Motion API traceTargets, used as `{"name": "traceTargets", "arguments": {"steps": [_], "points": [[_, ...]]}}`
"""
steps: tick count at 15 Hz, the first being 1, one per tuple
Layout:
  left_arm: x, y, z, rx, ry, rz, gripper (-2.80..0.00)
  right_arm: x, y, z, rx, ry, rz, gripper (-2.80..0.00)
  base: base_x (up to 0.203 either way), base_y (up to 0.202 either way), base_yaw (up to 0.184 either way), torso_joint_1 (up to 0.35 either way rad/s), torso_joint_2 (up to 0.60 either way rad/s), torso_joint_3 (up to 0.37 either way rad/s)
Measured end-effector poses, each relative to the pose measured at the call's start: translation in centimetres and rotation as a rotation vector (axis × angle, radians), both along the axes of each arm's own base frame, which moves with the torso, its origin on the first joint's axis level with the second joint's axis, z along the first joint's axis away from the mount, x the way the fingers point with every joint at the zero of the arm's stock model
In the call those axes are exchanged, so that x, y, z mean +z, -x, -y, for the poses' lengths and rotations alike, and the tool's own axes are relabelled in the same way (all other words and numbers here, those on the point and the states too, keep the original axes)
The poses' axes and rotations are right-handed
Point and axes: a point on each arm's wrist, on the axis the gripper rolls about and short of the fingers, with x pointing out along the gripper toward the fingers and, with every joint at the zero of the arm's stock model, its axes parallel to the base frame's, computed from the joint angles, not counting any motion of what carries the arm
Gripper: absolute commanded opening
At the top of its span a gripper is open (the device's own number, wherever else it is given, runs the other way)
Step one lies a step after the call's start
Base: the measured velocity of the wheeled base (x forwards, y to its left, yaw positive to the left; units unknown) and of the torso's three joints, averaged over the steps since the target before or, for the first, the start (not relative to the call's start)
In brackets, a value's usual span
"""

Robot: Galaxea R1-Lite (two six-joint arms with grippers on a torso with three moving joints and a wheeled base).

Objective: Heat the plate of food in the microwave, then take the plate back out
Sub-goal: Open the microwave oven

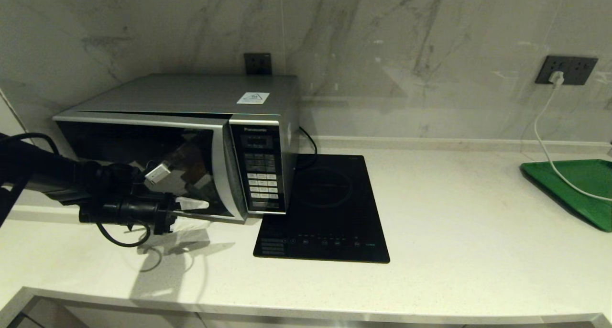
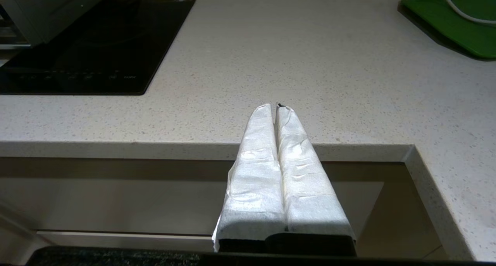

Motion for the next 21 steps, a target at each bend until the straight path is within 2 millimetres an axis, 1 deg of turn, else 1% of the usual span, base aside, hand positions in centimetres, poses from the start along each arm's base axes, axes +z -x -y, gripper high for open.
{"name": "traceTargets", "arguments": {"steps": [2,4,7,10,12,14,15,16,18,21], "points": [[0.3,0.4,-1.9,0.050,-0.015,0.040,0.00,0.0,0.0,0.0,-0.001,0.000,-0.001,-2.80,0.000,0.000,0.000,0.000,0.00,0.000],[1.4,1.8,-3.3,0.093,-0.014,0.046,0.00,0.0,0.0,0.0,0.000,0.000,0.000,-2.80,0.000,0.000,0.000,0.000,0.00,0.000],[4.0,6.0,-4.3,0.154,-0.006,0.018,0.00,0.0,0.0,0.0,-0.001,0.000,0.000,-2.80,0.000,0.000,0.000,0.000,0.00,0.000],[7.0,11.3,-3.7,0.205,-0.032,-0.005,0.00,0.0,0.0,0.0,-0.001,0.000,0.000,-2.80,0.000,0.000,0.000,0.000,0.00,0.000],[9.4,14.9,-2.4,0.232,-0.108,-0.022,0.00,0.0,0.0,0.0,-0.001,0.000,0.000,-2.80,0.000,0.000,0.000,0.000,0.00,0.000],[11.5,18.6,-0.4,0.257,-0.236,-0.075,0.00,0.0,0.0,0.0,0.000,0.000,0.000,-2.80,0.000,0.000,0.000,0.000,0.00,0.000],[12.2,20.5,0.4,0.276,-0.297,-0.114,-2.47,0.0,0.0,0.0,0.000,0.000,0.000,-2.80,0.000,0.000,0.000,0.000,0.00,0.000],[12.8,22.0,1.1,0.303,-0.335,-0.140,-2.80,0.0,0.0,0.0,0.000,0.000,0.000,-2.80,0.000,0.000,0.000,0.000,0.00,0.000],[14.3,24.9,2.2,0.380,-0.355,-0.159,-2.80,0.0,0.0,0.0,0.000,0.000,0.000,-2.80,0.000,0.000,0.000,0.001,0.00,0.016],[16.3,28.1,3.6,0.493,-0.295,-0.171,-2.80,0.0,0.0,0.0,0.000,0.000,0.000,-2.80,0.000,0.000,0.000,0.000,0.00,0.000]]}}
